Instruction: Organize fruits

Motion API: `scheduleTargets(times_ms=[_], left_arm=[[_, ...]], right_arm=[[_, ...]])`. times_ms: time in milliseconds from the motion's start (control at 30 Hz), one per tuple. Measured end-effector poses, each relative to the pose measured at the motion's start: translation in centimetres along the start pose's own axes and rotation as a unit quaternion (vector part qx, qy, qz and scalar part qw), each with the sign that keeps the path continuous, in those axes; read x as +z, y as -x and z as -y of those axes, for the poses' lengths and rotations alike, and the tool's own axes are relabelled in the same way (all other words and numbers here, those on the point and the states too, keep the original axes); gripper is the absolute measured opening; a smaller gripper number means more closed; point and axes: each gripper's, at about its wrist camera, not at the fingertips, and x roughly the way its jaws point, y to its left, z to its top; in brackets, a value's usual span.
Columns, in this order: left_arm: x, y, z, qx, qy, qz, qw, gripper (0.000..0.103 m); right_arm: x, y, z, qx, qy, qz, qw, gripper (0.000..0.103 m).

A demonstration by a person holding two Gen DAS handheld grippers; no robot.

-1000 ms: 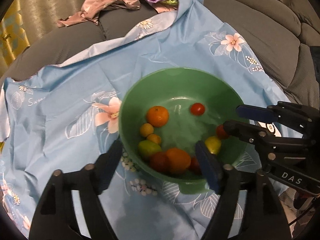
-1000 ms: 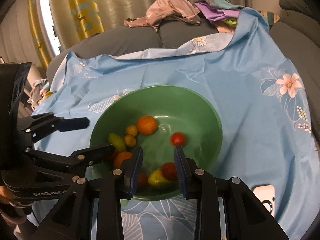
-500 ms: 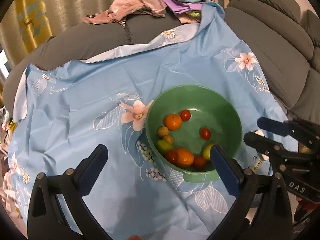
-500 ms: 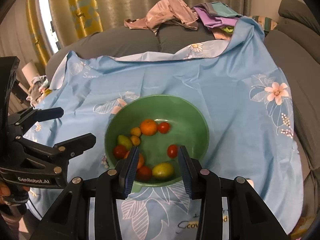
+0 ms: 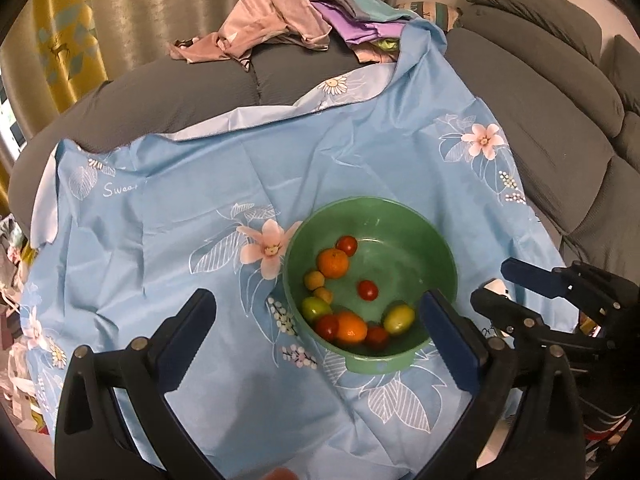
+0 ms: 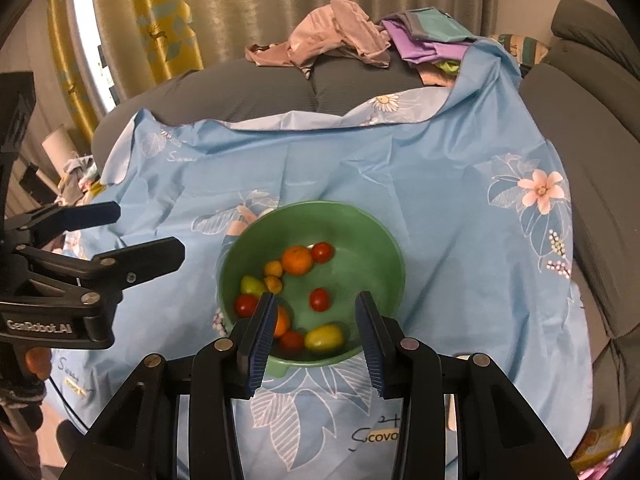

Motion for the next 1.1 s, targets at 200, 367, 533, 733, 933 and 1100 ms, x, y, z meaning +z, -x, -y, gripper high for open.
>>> scheduleTargets(times_ms=[200, 367, 533, 733, 933, 1100], left_arm=[[0.4, -0.5, 0.3, 0.011, -0.007, -0.003, 0.9999, 0.102], [0.6, -1.0, 0.4, 0.014, -0.013, -0.007, 0.9998, 0.102], [0.5, -1.5, 0.6, 0.023, -0.017, -0.012, 0.9995, 0.102], [0.5, -2.0, 0.7, 0.027, -0.018, -0.018, 0.9993, 0.102], [0.5, -2.2, 0.7, 0.030, -0.018, -0.018, 0.9992, 0.102], [0.5, -2.1, 0.9, 0.030, -0.019, -0.018, 0.9992, 0.102]], right_arm=[[0.5, -0.3, 0.4, -0.005, -0.002, 0.000, 1.000, 0.041], [0.7, -0.7, 0.8, -0.004, -0.005, -0.004, 1.000, 0.041], [0.7, -0.9, 0.8, -0.004, -0.004, -0.005, 1.000, 0.041], [0.7, -0.9, 0.8, -0.005, -0.005, -0.005, 1.000, 0.041], [0.7, -0.9, 0.8, -0.004, -0.005, -0.005, 1.000, 0.041], [0.7, -1.0, 0.9, -0.004, -0.006, -0.006, 1.000, 0.041]])
